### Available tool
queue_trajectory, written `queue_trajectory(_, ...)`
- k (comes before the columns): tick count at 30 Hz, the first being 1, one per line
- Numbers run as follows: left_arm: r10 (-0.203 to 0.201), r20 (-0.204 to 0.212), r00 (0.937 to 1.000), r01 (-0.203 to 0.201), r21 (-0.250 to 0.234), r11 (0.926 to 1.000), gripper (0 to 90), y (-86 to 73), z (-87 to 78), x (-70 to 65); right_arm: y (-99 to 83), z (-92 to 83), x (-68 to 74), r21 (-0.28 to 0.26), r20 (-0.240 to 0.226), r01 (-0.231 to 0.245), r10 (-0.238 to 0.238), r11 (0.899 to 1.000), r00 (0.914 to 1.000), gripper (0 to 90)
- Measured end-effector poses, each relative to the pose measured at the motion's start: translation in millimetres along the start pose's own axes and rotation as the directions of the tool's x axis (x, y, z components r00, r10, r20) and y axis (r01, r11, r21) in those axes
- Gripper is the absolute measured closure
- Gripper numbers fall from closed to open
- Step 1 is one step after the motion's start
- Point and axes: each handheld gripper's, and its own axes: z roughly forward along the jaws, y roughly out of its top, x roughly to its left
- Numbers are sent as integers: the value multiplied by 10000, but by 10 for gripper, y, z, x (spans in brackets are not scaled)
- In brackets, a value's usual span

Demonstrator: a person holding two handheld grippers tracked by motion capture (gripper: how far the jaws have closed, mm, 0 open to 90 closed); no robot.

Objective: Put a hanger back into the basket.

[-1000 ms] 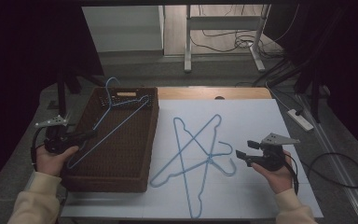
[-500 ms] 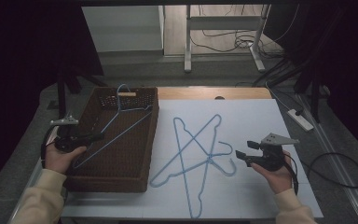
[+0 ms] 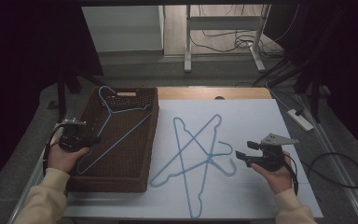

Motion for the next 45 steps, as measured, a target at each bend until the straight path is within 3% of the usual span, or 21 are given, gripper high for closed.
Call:
queue_trajectory(6,90,-325,9994,-75,450,9990,818,-2,43,-18,-1,-2,-4,17,23,-10,10,10000,10000,316)
queue_trajectory(10,69,-955,9954,-102,-344,9994,669,12,-16,-44,-2,-10,-10,-74,122,-53,54,10000,9999,317)
queue_trajectory(11,69,-955,9954,-102,-344,9994,614,12,-16,-44,-2,-13,-10,-86,149,-70,71,9999,9999,318)
queue_trajectory(12,146,-1117,9936,-248,-904,9956,554,28,-73,-71,-2,-16,-11,-87,154,-84,85,9999,9998,318)
queue_trajectory(14,154,-1145,9933,-280,-1099,9935,492,33,-94,-83,-1,-17,-9,-101,146,-72,74,9999,9999,318)
queue_trajectory(15,181,-1037,9944,-328,-1419,9893,492,44,-136,-103,-1,-17,-9,-101,146,-72,74,9999,9999,318)
queue_trajectory(17,255,-779,9966,-402,-1931,9804,410,64,-210,-148,0,-14,-8,-89,127,-61,62,9999,9999,318)
queue_trajectory(18,395,-577,9976,-519,-2324,9712,393,84,-277,-200,-1,-13,-8,-84,125,-58,59,9999,9999,318)
queue_trajectory(19,395,-577,9976,-519,-2324,9712,379,84,-277,-200,0,-10,-9,-77,120,-53,54,10000,9999,318)
queue_trajectory(21,576,-305,9979,-637,-2737,9597,367,99,-352,-276,1,-6,-8,-57,110,-48,49,10000,9999,317)
queue_trajectory(24,888,158,9959,-790,-3217,9436,357,111,-438,-421,3,-2,-6,-41,84,-55,56,10000,9999,317)
queue_trajectory(27,1300,660,9893,-987,-3525,9306,348,103,-484,-622,6,15,-5,-28,38,-42,42,10000,10000,317)
queue_trajectory(29,1385,738,9876,-1035,-3571,9283,341,99,-490,-660,7,24,-5,-4,33,-29,29,10000,10000,316)
queue_trajectory(32,1797,1183,9766,-1237,-3748,9188,335,76,-508,-837,5,32,-3,51,25,26,-27,10000,10000,316)
queue_trajectory(34,1819,1231,9756,-1236,-3771,9179,331,72,-510,-853,5,34,-1,59,8,49,-49,10000,10000,315)
queue_trajectory(37,2078,1537,9660,-1362,-3806,9147,328,33,-491,-995,3,34,5,113,26,94,-94,9999,10000,313)
queue_trajectory(38,2078,1537,9660,-1362,-3806,9147,328,33,-491,-995,3,34,5,113,26,94,-94,9999,10000,313)
queue_trajectory(40,2213,1795,9585,-1402,-3792,9146,327,24,-469,-1061,2,37,4,97,3,80,-80,9999,10000,313)
queue_trajectory(45,2431,1841,9524,-1650,-3593,9185,326,4,-395,-1148,2,42,12,127,-20,115,-115,9999,9999,313)
